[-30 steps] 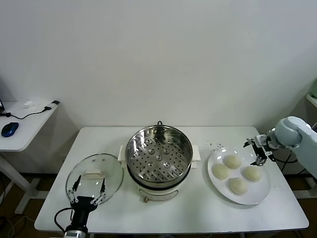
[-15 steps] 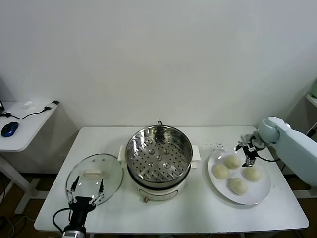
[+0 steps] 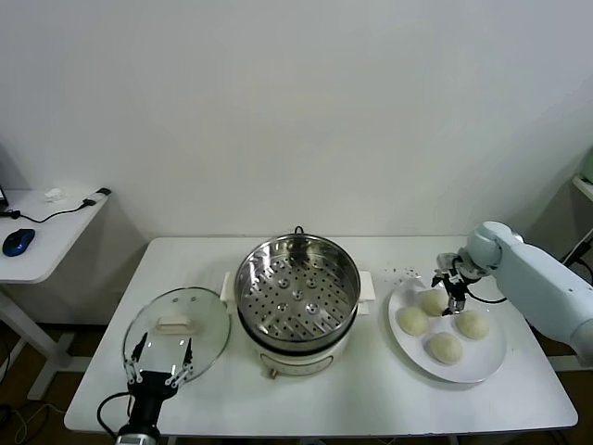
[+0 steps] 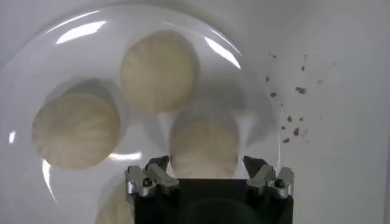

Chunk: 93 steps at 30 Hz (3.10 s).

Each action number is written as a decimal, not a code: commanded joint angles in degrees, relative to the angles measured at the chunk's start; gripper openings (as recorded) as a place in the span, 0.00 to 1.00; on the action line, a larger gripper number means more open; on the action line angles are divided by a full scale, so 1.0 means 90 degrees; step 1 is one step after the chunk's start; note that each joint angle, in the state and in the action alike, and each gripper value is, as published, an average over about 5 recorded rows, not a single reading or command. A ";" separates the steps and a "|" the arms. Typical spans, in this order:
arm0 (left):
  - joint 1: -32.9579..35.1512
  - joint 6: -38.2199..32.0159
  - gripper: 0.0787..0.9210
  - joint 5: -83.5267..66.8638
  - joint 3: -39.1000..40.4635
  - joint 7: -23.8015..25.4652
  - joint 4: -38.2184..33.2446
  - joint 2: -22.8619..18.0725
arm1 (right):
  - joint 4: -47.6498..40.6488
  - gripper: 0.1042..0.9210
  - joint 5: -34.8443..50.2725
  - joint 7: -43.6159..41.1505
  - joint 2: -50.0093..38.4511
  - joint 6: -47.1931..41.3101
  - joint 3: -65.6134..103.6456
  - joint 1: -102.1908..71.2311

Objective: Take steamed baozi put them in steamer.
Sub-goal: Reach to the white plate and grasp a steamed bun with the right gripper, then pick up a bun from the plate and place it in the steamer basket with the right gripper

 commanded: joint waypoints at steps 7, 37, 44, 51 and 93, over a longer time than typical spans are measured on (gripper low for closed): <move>-0.0033 0.0041 0.88 0.0012 0.0009 -0.0008 0.0033 -0.0002 | -0.0268 0.68 -0.0007 -0.0091 0.0185 0.0048 -0.0052 0.0086; 0.0058 0.0049 0.88 -0.0018 -0.0009 -0.0023 0.0074 0.0014 | 0.2269 0.65 0.0822 -0.0927 0.1816 0.2946 -0.3318 0.5364; 0.0081 0.0053 0.88 -0.0042 -0.0009 -0.0026 0.0076 0.0036 | 0.2579 0.65 0.0434 -0.0897 0.2757 0.3296 -0.3302 0.4984; 0.0153 0.0059 0.88 -0.0050 0.0014 -0.0029 0.0015 0.0044 | 0.2646 0.65 -0.0571 -0.0672 0.3092 0.3585 -0.3186 0.3700; 0.0237 0.0024 0.88 -0.0132 -0.0032 -0.0051 0.0034 0.0069 | 0.2874 0.88 -0.0153 -0.0631 0.2277 0.3421 -0.2763 0.3722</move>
